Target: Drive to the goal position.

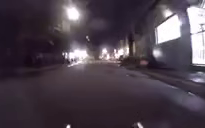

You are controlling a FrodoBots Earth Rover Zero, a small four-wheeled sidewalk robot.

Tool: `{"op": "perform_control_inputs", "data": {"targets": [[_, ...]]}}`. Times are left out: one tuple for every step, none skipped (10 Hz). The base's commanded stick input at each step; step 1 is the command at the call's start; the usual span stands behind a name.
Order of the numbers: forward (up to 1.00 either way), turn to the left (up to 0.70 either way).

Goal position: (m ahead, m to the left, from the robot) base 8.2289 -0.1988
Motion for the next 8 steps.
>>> {"op": "perform_control_inputs", "data": {"targets": [[1.00, 0.00], [1.00, 0.00], [1.00, 0.00], [1.00, 0.00], [1.00, 0.00], [1.00, 0.00], [1.00, 0.00], [1.00, 0.00]]}}
